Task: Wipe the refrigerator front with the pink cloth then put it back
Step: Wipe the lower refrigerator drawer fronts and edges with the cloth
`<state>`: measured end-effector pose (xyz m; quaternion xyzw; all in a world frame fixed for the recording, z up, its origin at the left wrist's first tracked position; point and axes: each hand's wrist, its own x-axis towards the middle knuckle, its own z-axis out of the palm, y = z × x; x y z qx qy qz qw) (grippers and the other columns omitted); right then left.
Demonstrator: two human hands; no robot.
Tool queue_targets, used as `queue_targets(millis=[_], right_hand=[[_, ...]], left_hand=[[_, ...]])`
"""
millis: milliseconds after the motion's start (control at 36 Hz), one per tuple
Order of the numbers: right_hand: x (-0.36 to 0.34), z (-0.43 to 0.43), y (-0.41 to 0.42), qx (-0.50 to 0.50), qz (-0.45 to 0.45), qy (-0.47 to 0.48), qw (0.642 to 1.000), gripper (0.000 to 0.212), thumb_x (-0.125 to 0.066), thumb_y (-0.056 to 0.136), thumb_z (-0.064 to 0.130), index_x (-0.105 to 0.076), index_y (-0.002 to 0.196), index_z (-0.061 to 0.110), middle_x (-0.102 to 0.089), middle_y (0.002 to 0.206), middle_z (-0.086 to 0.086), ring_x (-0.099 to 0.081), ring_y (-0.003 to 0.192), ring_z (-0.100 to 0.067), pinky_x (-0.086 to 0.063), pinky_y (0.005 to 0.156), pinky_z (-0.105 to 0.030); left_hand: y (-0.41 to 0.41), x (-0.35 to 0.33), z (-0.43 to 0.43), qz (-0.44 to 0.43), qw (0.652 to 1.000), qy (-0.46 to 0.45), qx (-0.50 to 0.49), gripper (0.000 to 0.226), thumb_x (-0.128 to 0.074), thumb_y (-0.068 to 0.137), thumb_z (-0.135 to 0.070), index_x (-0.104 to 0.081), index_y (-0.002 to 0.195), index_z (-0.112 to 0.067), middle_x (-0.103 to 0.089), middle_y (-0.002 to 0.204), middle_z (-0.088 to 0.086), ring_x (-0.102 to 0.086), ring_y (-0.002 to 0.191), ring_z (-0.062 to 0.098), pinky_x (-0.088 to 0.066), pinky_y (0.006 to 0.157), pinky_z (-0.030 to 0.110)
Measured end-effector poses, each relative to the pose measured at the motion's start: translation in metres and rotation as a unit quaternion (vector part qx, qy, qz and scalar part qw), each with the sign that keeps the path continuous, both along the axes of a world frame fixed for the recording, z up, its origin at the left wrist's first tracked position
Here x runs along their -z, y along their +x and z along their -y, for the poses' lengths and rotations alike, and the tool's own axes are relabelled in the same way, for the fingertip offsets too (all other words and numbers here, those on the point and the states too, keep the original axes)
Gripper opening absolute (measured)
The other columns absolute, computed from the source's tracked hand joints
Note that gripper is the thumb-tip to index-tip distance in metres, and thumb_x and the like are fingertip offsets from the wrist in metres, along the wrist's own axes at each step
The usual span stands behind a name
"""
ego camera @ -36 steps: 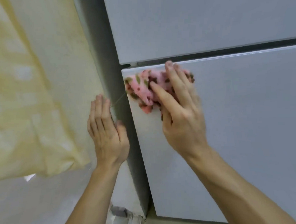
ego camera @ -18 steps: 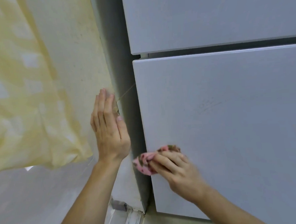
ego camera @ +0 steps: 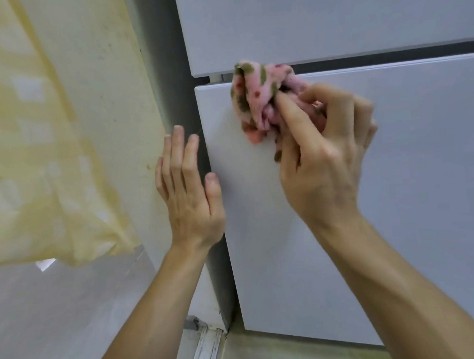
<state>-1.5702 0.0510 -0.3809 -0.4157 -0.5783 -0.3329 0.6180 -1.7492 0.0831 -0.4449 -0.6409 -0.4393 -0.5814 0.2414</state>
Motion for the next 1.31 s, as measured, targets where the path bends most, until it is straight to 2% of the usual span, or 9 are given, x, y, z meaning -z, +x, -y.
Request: queue_targets(millis=[111,306,417,694,833,1028,1111,1194,1306], right_hand=[[0.032,-0.003,0.001,-0.010,0.051,0.000,0.999,0.029,-0.061,0.100,0.003,-0.077,0.122,0.013,-0.067,0.126,-0.012,-0.052,0.113,-0.031,-0.045,0.092,-0.043],[0.170,0.004,0.032,-0.040,0.275,-0.100,0.955,0.044,-0.049,0.092,-0.002,-0.080,0.117,0.017,-0.055,0.134,-0.001,-0.053,0.111,-0.024,-0.041,0.092,-0.036],[0.175,0.009,0.049,-0.040,0.325,-0.136,0.935,0.046,-0.054,0.087,-0.005,-0.078,0.119,0.018,-0.056,0.131,-0.002,-0.054,0.113,-0.024,-0.041,0.090,-0.036],[0.036,0.012,0.058,0.001,0.053,-0.046,0.998,0.028,-0.061,0.103,0.006,-0.076,0.124,0.018,-0.058,0.132,-0.007,-0.052,0.118,-0.033,-0.042,0.097,-0.045],[-0.001,0.013,0.057,-0.013,-0.060,-0.019,0.998,0.034,-0.048,0.106,0.007,-0.075,0.124,0.013,-0.064,0.126,-0.015,-0.056,0.109,-0.039,-0.046,0.094,-0.046],[0.112,0.005,0.059,-0.005,0.135,-0.058,0.989,0.048,-0.066,0.080,-0.008,-0.075,0.122,0.015,-0.055,0.134,-0.008,-0.052,0.113,-0.031,-0.038,0.095,-0.040],[0.175,0.015,0.081,-0.003,0.239,-0.112,0.965,0.051,-0.058,0.081,-0.010,-0.077,0.118,0.020,-0.054,0.132,-0.003,-0.052,0.115,-0.026,-0.037,0.095,-0.038],[0.191,0.021,0.097,-0.009,0.276,-0.153,0.949,0.052,-0.036,0.097,-0.004,-0.076,0.117,0.022,-0.054,0.131,-0.001,-0.053,0.115,-0.025,-0.038,0.096,-0.037],[0.168,0.023,0.100,-0.016,0.267,-0.144,0.953,0.048,-0.054,0.085,-0.009,-0.073,0.119,0.020,-0.054,0.130,-0.003,-0.054,0.114,-0.026,-0.039,0.091,-0.038]], left_hand=[[0.009,-0.002,0.002,-0.010,0.999,0.016,0.028,0.056,-0.038,0.100,-0.013,-0.037,0.155,-0.002,-0.029,0.166,0.012,-0.023,0.158,0.031,-0.025,0.122,0.062],[0.011,0.000,0.000,0.005,0.999,0.027,0.041,0.054,-0.036,0.102,-0.016,-0.039,0.153,-0.001,-0.031,0.165,0.016,-0.025,0.157,0.031,-0.026,0.122,0.061],[0.022,0.006,-0.001,-0.024,0.999,0.014,0.043,0.056,-0.040,0.101,-0.017,-0.034,0.156,-0.007,-0.027,0.167,0.017,-0.020,0.159,0.029,-0.026,0.120,0.065],[0.042,0.012,-0.001,-0.015,1.000,0.010,-0.010,0.065,-0.047,0.097,-0.016,-0.027,0.158,-0.004,-0.023,0.169,0.015,-0.009,0.161,0.022,-0.011,0.129,0.051],[0.047,0.011,0.000,-0.056,0.998,0.021,0.002,0.062,-0.043,0.099,-0.015,-0.028,0.159,-0.007,-0.024,0.167,0.022,-0.013,0.159,0.041,-0.015,0.128,0.059],[0.041,0.014,0.000,-0.047,0.999,0.017,0.022,0.065,-0.040,0.096,-0.010,-0.027,0.159,-0.006,-0.024,0.168,0.021,-0.006,0.161,0.028,-0.009,0.129,0.057],[0.045,0.013,0.000,-0.040,0.999,0.022,0.022,0.062,-0.039,0.097,-0.011,-0.030,0.158,-0.003,-0.024,0.167,0.022,-0.008,0.161,0.030,-0.009,0.129,0.058],[0.052,0.012,0.001,-0.041,0.999,0.028,0.013,0.061,-0.039,0.097,-0.014,-0.032,0.157,-0.002,-0.025,0.166,0.023,-0.010,0.160,0.035,-0.012,0.128,0.060],[0.063,0.013,0.003,-0.064,0.998,0.027,0.010,0.063,-0.042,0.095,-0.013,-0.032,0.157,-0.005,-0.024,0.167,0.022,-0.004,0.162,0.026,-0.008,0.130,0.054]])
